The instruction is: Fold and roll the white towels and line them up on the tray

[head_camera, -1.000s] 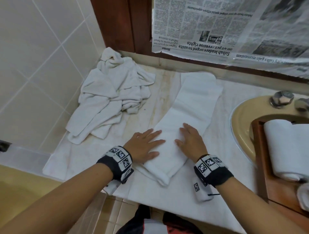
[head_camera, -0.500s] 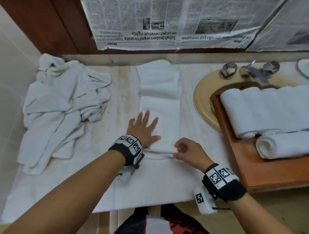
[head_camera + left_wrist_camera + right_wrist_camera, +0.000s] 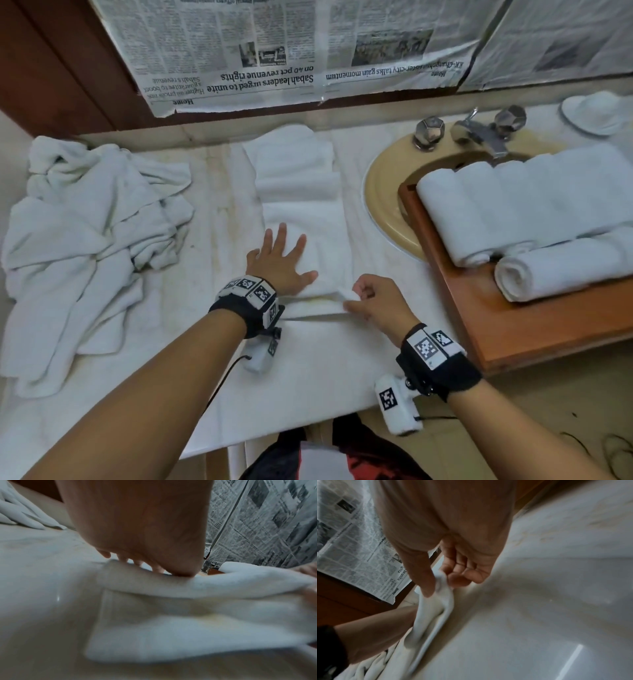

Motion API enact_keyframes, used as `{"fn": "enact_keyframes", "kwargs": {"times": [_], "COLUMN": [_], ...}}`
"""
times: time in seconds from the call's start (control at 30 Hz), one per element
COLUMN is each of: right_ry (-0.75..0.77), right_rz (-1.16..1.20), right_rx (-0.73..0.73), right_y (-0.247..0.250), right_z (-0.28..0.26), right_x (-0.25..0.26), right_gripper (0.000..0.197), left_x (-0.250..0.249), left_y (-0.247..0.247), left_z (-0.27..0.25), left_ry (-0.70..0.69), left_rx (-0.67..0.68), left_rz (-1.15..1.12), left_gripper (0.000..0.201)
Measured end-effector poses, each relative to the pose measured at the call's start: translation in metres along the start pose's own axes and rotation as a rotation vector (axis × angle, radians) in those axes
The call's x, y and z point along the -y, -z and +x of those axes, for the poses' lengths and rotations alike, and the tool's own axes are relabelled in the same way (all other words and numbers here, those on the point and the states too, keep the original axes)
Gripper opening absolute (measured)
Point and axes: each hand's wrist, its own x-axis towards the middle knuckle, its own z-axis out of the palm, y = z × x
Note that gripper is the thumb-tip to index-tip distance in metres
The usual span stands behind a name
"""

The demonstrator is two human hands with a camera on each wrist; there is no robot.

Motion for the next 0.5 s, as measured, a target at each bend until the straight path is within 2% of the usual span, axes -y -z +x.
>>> {"fn": "enact_keyframes", "kwargs": {"times": [0.13,0.2,0.27,0.33,0.4,0.5], "right_ry": [0.108,0.162,0.17,0.168,0.211,0.282], "right_rz": [-0.224,-0.366,-0.607,-0.814,-0.887,-0.883], "right_rx": [-0.125,-0.093,-0.011,0.008,-0.018,0.063], "right_y": [-0.009,-0.01,-0.01,-0.009,-0.011,-0.02], "right_z": [-0.008,-0.01,-0.011,-0.01,-0.011,-0.003], "right_x": [-0.005,-0.006,-0.006,-0.002,0.006,0.013], "right_gripper": [0.034,0.037,0.036,0.031,0.02,0.024], "left_x": [0.002,0.002,0.002,0.003,0.004,0.008], "left_y": [0.004,0.006,0.006,0.006,0.007,0.01], "left_z": [0.001,0.001,0.002,0.001,0.0,-0.001], "left_ry": [-0.002,-0.004,-0.007,-0.01,-0.014,-0.029], "left_rx": [0.02,0.023,0.018,0.004,-0.015,-0.025], "left_rz": [-0.017,-0.018,-0.017,-0.022,-0.049,-0.119], "left_gripper": [0.082,0.081,0.08,0.078,0.072,0.063]}}
